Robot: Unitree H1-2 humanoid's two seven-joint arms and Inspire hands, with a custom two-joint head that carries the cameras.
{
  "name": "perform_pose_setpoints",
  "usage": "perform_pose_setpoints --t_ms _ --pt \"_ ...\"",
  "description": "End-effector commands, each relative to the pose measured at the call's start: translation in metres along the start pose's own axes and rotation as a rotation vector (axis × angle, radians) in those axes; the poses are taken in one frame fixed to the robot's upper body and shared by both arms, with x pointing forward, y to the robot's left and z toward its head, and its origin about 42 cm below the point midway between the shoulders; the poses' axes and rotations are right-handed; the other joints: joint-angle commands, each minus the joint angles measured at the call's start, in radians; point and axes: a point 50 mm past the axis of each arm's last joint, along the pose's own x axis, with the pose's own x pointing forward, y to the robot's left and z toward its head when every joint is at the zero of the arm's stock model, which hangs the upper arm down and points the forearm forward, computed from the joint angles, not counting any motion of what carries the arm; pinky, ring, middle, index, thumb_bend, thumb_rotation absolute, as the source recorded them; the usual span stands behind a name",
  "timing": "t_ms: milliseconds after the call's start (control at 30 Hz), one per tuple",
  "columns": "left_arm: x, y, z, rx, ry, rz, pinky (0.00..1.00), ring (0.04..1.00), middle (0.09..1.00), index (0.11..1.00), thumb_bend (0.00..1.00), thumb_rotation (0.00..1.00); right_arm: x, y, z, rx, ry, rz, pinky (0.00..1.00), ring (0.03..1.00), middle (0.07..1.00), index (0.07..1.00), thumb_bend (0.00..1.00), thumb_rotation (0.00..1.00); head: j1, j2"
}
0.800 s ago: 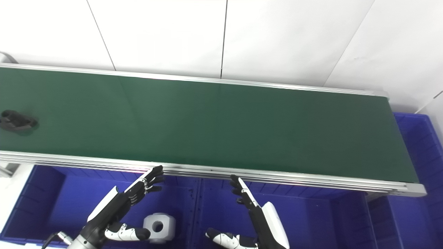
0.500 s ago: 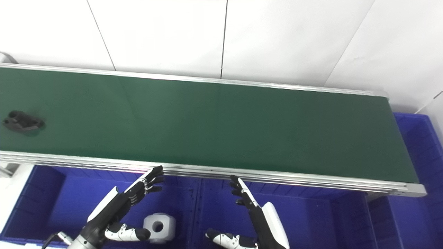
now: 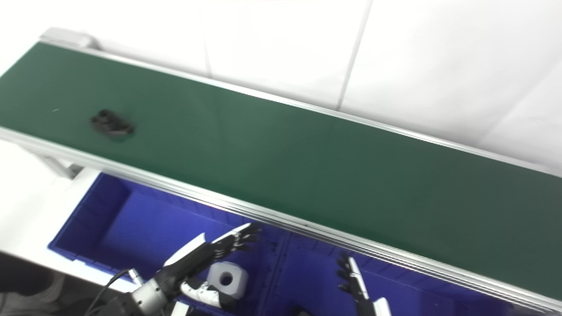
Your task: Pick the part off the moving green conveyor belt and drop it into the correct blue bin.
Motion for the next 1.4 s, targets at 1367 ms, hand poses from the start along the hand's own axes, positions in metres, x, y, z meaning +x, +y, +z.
perform_pose_setpoints --t_ms 1367 --pt "0.006 0.003 -0.007 0.055 -0.011 -0.004 0.81 0.890 0.947 0.961 0.80 0.57 0.006 0.003 -0.003 -0.033 -0.064 -0.011 0.77 0.847 0.886 0.934 0.74 0.21 -0.049 -0.107"
